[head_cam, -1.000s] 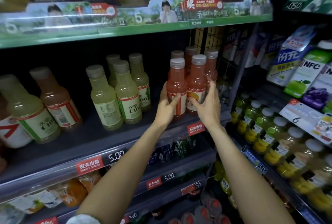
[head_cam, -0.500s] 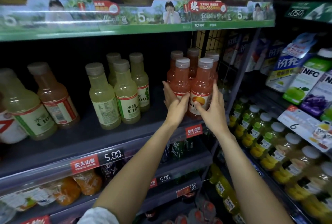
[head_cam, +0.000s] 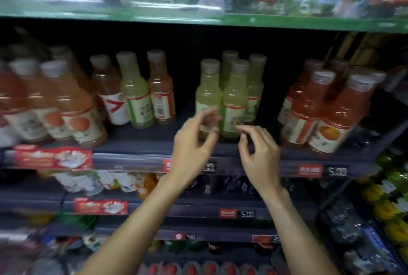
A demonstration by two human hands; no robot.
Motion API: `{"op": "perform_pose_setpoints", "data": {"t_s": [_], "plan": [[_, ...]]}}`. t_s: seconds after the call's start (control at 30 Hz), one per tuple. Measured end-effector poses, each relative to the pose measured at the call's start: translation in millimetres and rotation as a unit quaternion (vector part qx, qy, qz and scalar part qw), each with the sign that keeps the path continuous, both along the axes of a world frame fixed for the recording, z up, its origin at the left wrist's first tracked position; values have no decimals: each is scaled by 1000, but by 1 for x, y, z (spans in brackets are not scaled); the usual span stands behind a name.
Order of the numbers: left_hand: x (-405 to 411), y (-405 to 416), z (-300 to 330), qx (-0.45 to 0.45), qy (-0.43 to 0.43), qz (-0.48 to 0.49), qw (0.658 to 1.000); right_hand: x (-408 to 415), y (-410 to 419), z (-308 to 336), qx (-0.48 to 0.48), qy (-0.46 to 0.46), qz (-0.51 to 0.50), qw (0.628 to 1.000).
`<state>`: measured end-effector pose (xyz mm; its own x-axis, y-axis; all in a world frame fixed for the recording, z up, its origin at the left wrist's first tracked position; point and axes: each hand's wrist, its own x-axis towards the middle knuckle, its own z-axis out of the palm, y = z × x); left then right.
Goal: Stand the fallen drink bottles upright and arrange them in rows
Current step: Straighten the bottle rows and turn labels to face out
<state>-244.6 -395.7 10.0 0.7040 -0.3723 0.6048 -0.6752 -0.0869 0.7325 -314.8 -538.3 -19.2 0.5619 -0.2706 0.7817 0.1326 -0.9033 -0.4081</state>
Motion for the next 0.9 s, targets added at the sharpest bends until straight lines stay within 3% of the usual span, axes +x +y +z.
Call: {"op": "perform_pose_setpoints", "data": {"t_s": [0.1,0.23,0.37,0.53,0.67,0.77,0.9], "plan": [[38,60,-3,-37,-37,120,991,38,45,-5,41,29,87,995],[102,106,-4,6,-69,231,970,93,93,-8,81,77,119,987],[155,107,0,87,-147,210,963,145,113,2,141,71,84,984],[180,91,4,238,-202,254,915,185,123,13,212,83,93,969],[183,91,3,184,-236,237,924,192,126,9,204,115,86,968],[175,101,-3,141,-221,156,952,186,123,10,196,158,122,960],[156,109,-1,79,-193,69,975,165,131,9,193,138,167,957]]}}
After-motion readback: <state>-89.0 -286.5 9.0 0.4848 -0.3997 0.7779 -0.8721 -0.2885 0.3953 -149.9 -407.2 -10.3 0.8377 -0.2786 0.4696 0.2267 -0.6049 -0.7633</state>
